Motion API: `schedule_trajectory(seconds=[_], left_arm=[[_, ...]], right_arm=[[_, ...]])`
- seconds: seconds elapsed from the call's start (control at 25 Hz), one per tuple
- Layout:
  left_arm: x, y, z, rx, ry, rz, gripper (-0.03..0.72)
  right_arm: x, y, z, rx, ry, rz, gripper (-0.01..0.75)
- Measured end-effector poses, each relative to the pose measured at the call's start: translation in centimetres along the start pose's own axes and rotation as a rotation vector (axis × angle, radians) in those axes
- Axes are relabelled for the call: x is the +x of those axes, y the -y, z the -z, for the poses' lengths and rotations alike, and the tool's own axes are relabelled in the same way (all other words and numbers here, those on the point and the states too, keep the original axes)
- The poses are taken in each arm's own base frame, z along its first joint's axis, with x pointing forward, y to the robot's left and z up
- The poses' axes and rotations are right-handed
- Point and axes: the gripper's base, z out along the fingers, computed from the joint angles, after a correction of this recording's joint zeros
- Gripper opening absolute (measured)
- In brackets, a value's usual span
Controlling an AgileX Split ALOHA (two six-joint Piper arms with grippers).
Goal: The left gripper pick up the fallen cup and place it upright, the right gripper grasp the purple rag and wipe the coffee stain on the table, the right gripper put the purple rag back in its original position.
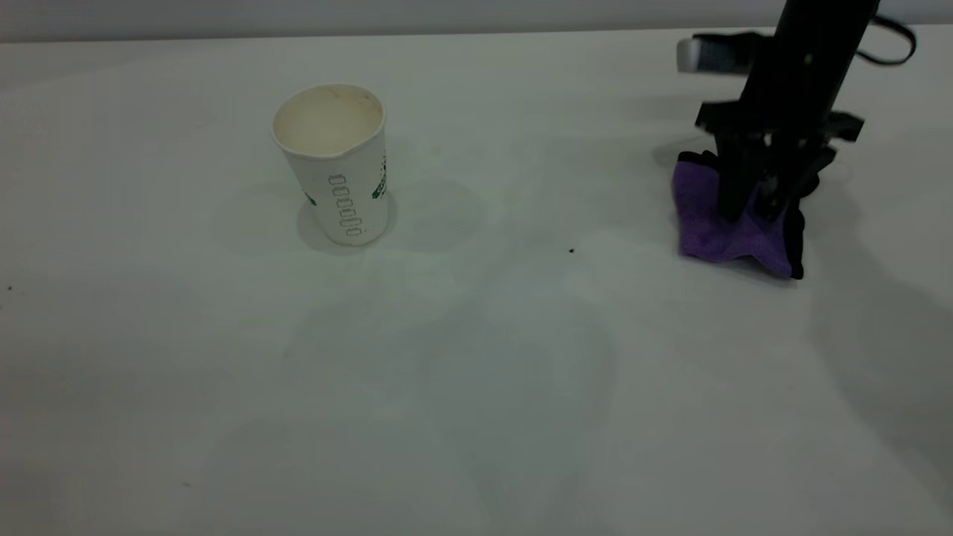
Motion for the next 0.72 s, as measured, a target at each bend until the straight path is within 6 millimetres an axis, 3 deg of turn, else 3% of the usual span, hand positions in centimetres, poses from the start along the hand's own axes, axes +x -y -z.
schedule_trajectory(seconds=[0.12,0.24,0.36,0.48,0.72], left_arm=[[0.0,0.0,0.0,0.000,0.000,0.000,0.474],[0.0,0.0,0.0,0.000,0.000,0.000,0.474],[0.0,0.0,0.0,0.000,0.000,0.000,0.474],[0.0,0.0,0.0,0.000,0.000,0.000,0.474],[0.0,0.0,0.0,0.000,0.000,0.000,0.474]], right_arm=[[-0.3,-0.8,3.0,0.003,0.062,0.013,0.552],[-0.1,-2.1,7.2,0.011,0.141,-0.015,0.561],[1.5,-3.8,11.7,0.027,0.209,-0.022,0.549],[5.0,-5.5,15.7,0.044,0.244,-0.015,0.532],[13.8,-7.9,18.5,0.059,0.217,-0.027,0.511]])
